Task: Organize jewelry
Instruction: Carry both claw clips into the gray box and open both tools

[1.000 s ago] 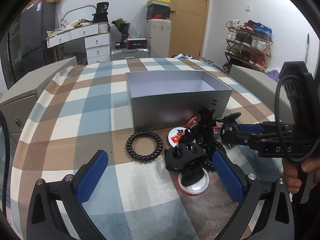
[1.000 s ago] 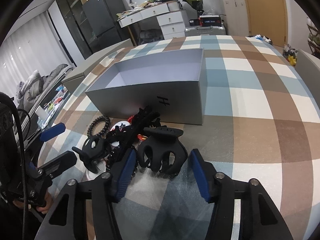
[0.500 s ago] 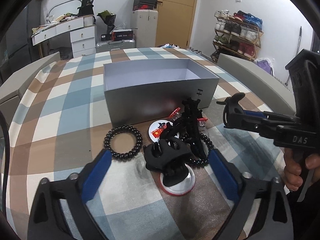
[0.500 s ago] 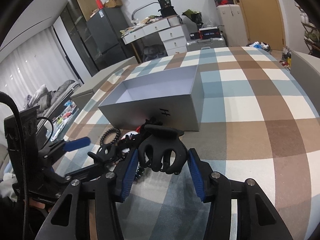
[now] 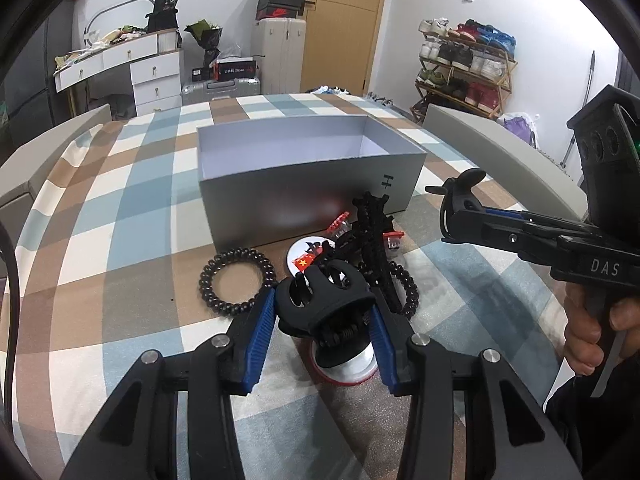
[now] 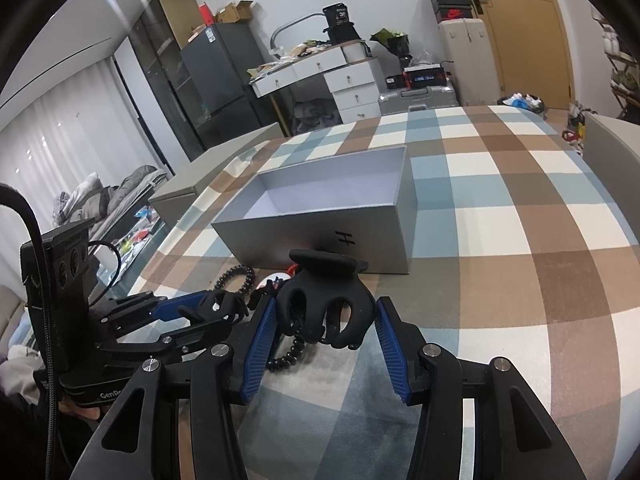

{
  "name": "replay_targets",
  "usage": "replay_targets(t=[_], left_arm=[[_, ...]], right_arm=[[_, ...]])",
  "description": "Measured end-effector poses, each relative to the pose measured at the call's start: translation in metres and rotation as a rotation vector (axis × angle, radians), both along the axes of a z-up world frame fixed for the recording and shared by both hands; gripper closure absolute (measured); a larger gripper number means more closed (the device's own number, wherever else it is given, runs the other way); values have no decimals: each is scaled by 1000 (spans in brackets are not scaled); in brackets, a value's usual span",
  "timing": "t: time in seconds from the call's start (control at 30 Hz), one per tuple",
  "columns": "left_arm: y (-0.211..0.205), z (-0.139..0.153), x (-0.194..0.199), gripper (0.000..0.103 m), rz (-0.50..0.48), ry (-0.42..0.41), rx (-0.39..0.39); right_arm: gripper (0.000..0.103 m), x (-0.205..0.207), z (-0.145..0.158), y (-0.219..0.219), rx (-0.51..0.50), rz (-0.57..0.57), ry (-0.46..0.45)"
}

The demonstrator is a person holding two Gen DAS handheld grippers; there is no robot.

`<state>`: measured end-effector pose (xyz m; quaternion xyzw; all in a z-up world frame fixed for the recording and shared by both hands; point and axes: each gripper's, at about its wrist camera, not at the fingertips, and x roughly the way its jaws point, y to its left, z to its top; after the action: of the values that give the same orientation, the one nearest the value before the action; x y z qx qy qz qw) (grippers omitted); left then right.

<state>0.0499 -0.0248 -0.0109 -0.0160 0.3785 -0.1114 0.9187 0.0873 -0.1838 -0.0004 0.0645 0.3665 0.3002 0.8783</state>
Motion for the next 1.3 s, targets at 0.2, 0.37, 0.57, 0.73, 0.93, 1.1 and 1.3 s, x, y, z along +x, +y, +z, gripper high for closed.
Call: replay_targets(t=[0.2, 0.37, 0.57, 0.73, 0.93, 1.1, 1.3], left_arm=[[10, 11, -2, 64, 45, -49, -10], [21, 19, 2, 64, 94, -81, -21], [31, 29, 6, 63, 132, -111, -40], [36, 36, 9, 63, 144, -133, -38], [43, 40, 20, 63, 156, -138, -49], [48, 42, 31, 63, 162, -137, -58], [47, 42, 42, 63, 150, -145, -69]], right_arm=[[54, -3, 9, 1, 14, -4, -22], [54, -2, 21, 0, 32, -9, -50], [53, 3, 35, -1, 52, -11, -64], [53, 9, 44, -2, 65, -17, -70], [53, 20, 47, -2, 71, -26, -60], [53, 29, 48, -1, 73, -30, -49], [53, 41, 45, -1, 70, -41, -26]])
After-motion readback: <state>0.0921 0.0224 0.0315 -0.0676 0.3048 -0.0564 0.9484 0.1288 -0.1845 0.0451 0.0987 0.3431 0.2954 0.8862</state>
